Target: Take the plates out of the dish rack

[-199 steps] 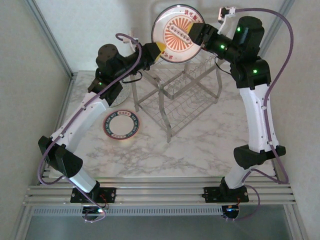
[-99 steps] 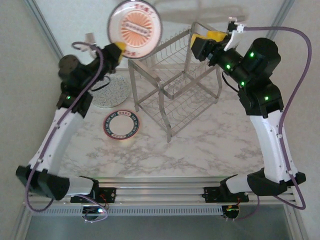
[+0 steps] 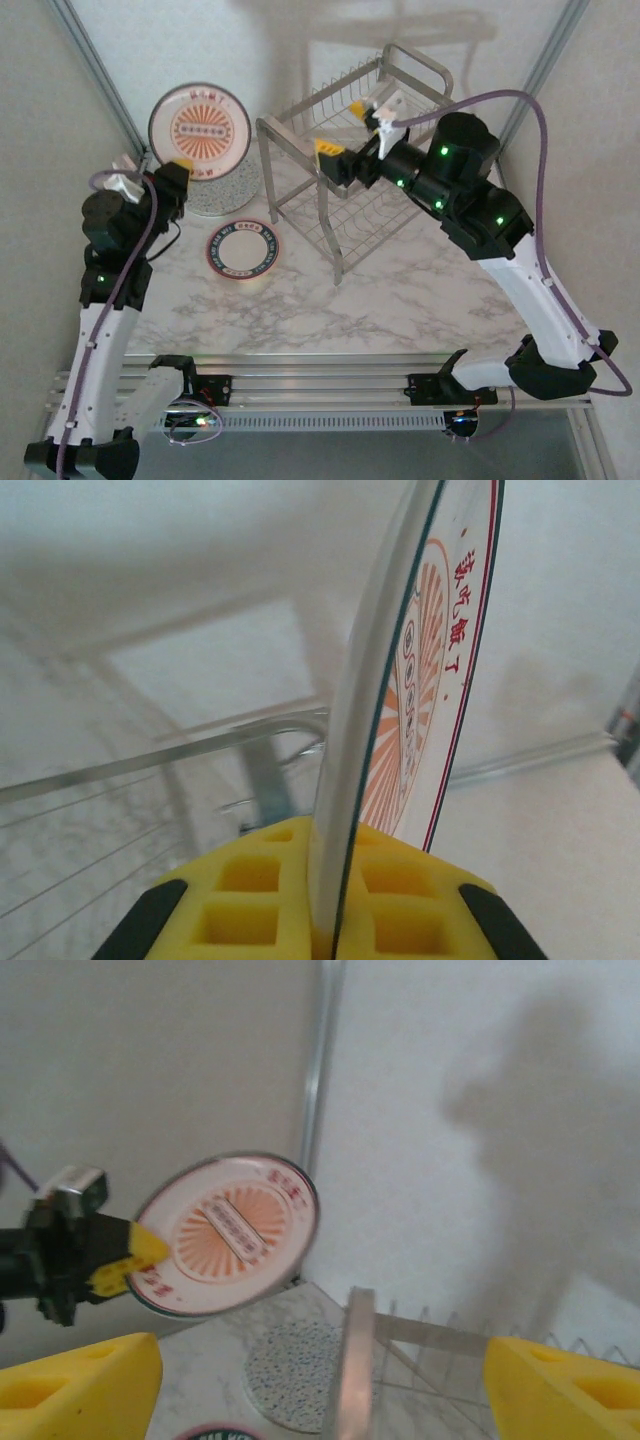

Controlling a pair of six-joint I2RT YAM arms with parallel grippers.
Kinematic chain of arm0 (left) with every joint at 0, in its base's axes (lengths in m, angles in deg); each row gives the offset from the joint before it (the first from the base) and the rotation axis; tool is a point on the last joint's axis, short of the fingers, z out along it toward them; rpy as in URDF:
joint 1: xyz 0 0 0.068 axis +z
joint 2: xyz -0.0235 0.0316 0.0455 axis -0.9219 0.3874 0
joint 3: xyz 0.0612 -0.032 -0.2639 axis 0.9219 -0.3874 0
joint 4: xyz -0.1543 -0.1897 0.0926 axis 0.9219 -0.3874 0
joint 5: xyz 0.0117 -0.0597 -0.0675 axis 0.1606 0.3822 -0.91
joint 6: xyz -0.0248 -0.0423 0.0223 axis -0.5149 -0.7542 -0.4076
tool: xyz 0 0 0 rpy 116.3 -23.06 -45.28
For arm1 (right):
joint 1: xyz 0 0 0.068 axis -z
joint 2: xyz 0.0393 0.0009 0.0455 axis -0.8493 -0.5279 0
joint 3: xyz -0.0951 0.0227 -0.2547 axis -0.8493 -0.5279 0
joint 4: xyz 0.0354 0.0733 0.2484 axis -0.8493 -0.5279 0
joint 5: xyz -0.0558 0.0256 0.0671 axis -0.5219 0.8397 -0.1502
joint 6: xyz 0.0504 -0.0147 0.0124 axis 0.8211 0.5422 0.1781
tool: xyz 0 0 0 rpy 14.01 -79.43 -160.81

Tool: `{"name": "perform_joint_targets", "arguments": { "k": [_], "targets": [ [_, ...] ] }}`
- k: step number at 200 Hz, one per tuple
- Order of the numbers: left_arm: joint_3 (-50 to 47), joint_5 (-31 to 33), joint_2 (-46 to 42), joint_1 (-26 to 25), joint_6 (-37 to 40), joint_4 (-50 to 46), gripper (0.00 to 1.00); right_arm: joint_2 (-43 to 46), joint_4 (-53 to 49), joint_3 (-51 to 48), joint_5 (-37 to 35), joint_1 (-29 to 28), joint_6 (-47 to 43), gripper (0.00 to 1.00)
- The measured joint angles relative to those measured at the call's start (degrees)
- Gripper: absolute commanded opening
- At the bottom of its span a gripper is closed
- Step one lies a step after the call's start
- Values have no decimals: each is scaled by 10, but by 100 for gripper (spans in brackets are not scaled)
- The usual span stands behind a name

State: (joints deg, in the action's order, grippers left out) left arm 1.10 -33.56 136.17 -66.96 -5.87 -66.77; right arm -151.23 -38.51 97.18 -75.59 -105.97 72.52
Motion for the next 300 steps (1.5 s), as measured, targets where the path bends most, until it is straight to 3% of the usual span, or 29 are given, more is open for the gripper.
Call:
{"name": "perform_joint_targets", "arguments": {
  "k": [61,124,300],
  "targets": [
    [-177,46,-79,3,-2,-99,0,0,-49,-1,-32,-77,-72,88],
    [-293,30,-50,3,-3,-94,0,-17,-94,4,-29,-106,-91,88],
    [-328,-19,131,3,42,31,0,-36,-115,10,-29,-124,-91,89]
  ]
}}
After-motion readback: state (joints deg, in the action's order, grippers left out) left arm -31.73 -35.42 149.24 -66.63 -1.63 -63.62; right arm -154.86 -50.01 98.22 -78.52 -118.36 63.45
